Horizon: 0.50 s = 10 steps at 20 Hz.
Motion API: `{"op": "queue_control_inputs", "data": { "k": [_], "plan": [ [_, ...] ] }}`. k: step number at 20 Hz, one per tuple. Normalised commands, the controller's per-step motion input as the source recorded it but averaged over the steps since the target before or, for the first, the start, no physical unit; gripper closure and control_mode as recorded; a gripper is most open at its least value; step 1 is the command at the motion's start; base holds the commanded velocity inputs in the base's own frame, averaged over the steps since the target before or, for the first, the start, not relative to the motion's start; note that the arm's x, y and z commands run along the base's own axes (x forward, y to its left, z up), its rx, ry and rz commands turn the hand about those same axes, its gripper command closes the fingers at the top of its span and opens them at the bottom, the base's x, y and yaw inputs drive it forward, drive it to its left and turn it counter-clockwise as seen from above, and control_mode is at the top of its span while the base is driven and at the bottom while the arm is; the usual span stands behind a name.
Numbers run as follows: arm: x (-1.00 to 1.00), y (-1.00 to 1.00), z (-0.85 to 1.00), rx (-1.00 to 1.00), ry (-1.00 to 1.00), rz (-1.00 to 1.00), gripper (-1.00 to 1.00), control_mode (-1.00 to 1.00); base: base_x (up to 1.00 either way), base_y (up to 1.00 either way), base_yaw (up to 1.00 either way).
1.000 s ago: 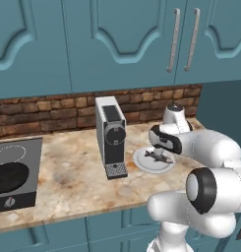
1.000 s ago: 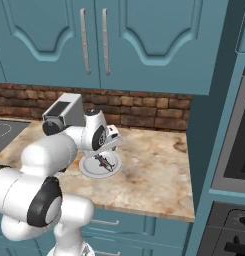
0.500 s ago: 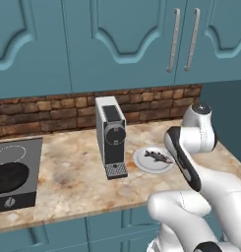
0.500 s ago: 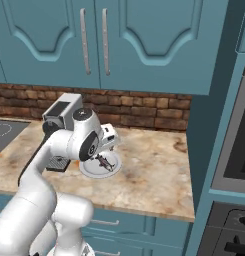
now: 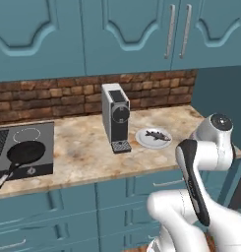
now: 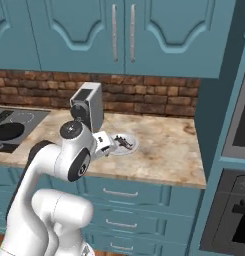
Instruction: Place the fish on the plate and place the sweet potato on the same plate.
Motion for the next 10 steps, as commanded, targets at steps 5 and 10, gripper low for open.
{"op": "queue_control_inputs", "data": {
  "k": [5, 10],
  "plan": [
    [0.0, 0.0, 0.0, 0.0, 0.0, 0.0, -1.0, 1.0, -0.51, 1.0, -0.01],
    [0.0, 0.0, 0.0, 0.0, 0.0, 0.0, -1.0, 1.0, -0.28, 1.0, 0.0]
  ]
}}
